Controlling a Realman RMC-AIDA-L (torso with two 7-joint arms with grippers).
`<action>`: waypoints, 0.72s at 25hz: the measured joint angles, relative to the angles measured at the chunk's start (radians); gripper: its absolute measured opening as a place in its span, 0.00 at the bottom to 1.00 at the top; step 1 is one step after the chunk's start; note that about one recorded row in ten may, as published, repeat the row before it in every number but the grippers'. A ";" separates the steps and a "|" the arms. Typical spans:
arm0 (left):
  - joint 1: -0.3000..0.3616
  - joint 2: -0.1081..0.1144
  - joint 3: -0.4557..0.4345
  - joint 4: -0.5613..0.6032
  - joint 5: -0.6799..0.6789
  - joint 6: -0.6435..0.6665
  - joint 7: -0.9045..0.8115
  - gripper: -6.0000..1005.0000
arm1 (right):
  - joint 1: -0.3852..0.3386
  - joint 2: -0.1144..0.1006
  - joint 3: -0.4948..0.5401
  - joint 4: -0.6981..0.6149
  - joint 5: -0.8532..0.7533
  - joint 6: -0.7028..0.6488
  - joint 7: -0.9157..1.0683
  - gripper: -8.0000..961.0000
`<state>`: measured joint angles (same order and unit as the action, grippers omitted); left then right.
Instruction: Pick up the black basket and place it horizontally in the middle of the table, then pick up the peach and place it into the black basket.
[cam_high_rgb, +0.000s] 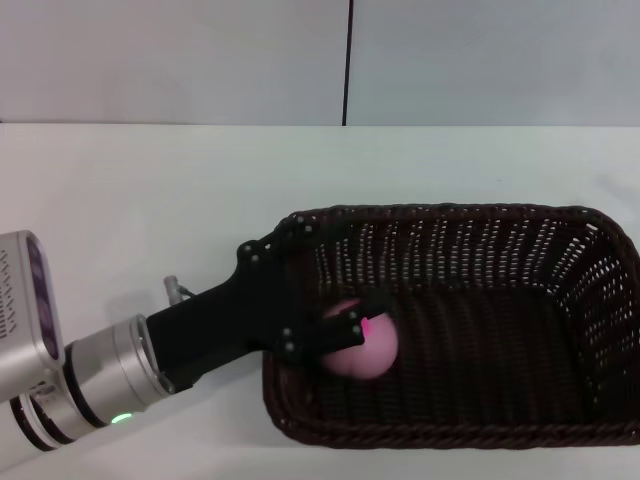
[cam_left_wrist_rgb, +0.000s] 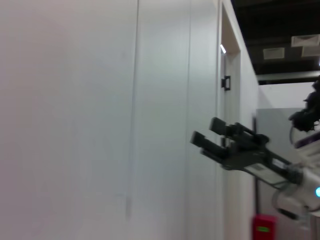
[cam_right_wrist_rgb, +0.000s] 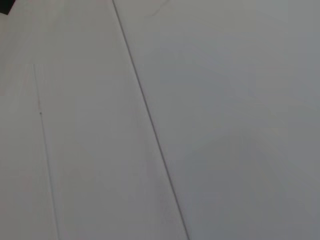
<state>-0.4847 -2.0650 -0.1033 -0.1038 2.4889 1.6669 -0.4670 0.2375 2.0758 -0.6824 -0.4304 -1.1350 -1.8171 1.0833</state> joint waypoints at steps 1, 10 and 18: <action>0.005 0.000 -0.012 0.004 -0.002 -0.001 0.003 0.76 | -0.002 0.000 0.004 0.001 0.000 0.000 -0.001 0.66; 0.133 0.005 -0.373 0.096 -0.008 0.008 0.038 0.81 | -0.024 0.001 0.157 0.124 0.002 0.001 -0.114 0.66; 0.247 0.001 -0.709 0.090 -0.010 0.006 0.104 0.81 | -0.026 0.002 0.423 0.354 0.002 0.006 -0.323 0.66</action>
<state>-0.2379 -2.0642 -0.8120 -0.0136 2.4789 1.6730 -0.3634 0.2113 2.0780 -0.2597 -0.0767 -1.1332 -1.8108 0.7607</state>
